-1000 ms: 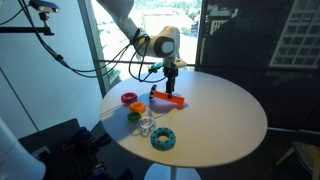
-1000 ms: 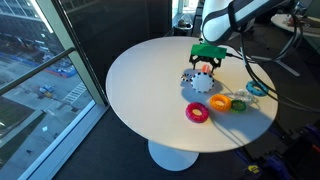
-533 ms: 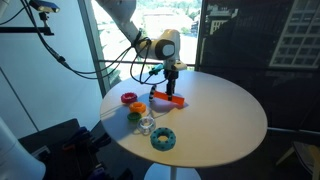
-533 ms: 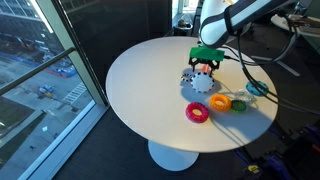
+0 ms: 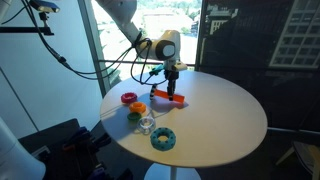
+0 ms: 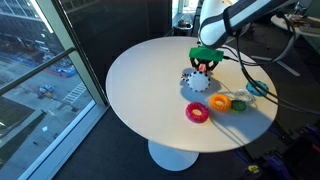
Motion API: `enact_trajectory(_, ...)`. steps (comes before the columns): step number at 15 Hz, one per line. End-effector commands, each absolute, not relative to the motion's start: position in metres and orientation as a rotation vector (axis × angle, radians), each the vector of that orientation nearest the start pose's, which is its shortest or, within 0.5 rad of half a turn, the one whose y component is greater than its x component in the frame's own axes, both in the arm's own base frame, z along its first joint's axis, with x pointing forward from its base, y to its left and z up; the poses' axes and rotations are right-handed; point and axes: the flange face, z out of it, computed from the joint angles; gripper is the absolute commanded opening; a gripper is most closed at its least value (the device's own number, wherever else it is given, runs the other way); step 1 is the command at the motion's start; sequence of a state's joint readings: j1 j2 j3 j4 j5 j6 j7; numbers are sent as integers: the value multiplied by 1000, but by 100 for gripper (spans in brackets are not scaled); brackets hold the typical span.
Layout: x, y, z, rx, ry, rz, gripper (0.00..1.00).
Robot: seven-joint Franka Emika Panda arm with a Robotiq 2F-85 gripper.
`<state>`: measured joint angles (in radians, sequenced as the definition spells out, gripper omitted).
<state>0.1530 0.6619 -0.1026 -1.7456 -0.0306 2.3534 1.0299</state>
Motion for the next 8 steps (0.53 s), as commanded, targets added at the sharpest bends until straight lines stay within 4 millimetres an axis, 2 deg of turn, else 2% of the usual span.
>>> enact_trajectory(1,666,37,206,-2875,1483,-11,17)
enact_trajectory(8,670,34,230,-2865,1484,-91,16)
